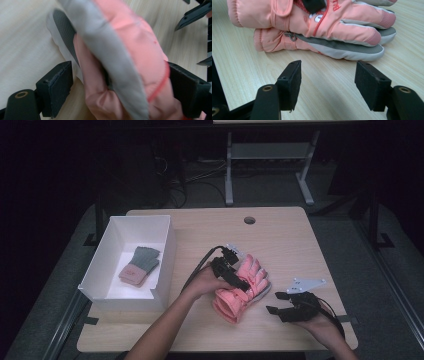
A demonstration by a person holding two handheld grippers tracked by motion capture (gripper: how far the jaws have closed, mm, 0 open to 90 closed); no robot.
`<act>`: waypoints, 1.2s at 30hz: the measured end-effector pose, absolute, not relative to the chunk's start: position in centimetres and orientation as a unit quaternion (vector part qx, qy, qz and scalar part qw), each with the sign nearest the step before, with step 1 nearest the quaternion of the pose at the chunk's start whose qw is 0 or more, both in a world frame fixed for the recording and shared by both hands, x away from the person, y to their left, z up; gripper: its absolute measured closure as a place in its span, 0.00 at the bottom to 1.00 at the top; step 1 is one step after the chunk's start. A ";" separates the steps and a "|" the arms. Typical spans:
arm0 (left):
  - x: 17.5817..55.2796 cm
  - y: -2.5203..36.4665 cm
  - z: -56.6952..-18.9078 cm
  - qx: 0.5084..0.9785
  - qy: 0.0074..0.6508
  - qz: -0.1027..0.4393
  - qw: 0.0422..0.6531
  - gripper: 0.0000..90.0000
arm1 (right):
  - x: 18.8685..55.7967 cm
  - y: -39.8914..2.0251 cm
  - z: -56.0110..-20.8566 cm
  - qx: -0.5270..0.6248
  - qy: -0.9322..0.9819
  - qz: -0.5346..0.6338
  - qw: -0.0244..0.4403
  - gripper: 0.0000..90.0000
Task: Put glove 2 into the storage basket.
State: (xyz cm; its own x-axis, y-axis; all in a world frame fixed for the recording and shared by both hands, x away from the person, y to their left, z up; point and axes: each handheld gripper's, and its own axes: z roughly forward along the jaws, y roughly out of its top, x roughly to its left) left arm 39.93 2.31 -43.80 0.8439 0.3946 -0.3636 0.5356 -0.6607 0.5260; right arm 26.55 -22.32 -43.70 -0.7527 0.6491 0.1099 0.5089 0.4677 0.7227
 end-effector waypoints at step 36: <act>39.6 1.8 -44.9 0.895 0.256 -0.213 0.298 0.70 | 26.9 -22.9 -43.8 0.355 0.844 0.391 0.091 0.30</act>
State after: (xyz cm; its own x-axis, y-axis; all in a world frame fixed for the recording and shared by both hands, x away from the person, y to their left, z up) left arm 39.61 1.76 -44.90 0.7787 0.3310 -0.5330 0.5845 -0.6914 0.4246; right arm 26.92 -22.87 -43.83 -0.7318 0.6702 0.1236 0.5279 0.4429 0.7247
